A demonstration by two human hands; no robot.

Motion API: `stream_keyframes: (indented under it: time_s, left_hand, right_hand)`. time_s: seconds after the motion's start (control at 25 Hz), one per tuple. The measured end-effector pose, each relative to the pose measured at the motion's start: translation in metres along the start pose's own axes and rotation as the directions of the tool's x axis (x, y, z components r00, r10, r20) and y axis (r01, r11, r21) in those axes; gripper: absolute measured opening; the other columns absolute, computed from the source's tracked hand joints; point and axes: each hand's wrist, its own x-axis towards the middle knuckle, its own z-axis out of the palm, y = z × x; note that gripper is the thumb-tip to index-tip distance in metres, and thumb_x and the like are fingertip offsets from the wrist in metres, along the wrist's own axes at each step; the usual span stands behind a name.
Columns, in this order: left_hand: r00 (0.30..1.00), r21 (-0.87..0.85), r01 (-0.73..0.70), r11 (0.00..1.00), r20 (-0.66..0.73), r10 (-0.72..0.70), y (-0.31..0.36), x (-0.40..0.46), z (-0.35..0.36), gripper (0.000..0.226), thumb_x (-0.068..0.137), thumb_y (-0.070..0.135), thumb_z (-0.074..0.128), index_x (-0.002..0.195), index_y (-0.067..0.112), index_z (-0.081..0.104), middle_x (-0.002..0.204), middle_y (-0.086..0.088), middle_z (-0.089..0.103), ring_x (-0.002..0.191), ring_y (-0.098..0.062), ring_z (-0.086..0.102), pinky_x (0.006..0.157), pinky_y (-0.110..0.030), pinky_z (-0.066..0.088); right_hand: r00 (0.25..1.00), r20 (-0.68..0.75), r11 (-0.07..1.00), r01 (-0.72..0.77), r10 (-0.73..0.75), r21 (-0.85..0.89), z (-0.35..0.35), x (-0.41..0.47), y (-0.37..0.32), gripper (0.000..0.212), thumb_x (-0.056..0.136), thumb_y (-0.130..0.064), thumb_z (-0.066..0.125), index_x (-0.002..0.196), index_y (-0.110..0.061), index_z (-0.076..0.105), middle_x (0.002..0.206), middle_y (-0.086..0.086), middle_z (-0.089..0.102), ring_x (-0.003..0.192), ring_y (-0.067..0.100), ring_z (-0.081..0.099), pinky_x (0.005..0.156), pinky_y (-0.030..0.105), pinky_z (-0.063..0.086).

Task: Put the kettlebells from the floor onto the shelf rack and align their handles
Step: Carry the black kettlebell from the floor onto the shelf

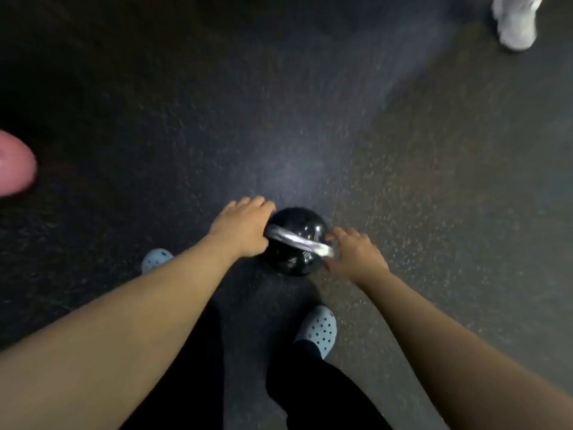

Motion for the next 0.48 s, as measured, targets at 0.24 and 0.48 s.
stream_keyframes:
  time_s: [0.24,0.48]
  left_hand:
    - [0.971,-0.316,-0.097,0.944,0.177,0.159,-0.022,0.066,0.085,0.022,0.080,0.032,0.071,0.087,0.030,0.050,0.097,0.006,0.053,0.089,-0.015,0.053,0.068,-0.032,0.039]
    - [0.972,-0.536,-0.064,0.842,0.158,0.174,-0.078,0.048,0.040,0.014,0.075,0.022,0.074,0.074,0.028,0.061,0.072,0.007,0.063,0.064,-0.008,0.059,0.055,-0.026,0.039]
  right_hand:
    - [1.000,-0.010,0.998,-0.012,0.011,-0.065,0.070,0.062,0.010,0.021,0.083,-0.027,0.066,0.099,-0.014,0.061,0.103,0.011,0.061,0.093,0.031,0.057,0.076,0.038,0.050]
    - [0.994,0.069,0.996,0.087,-0.086,-0.003,0.012,0.075,-0.065,0.016,0.075,-0.016,0.068,0.067,-0.023,0.056,0.063,-0.003,0.061,0.056,0.013,0.059,0.047,0.019,0.044]
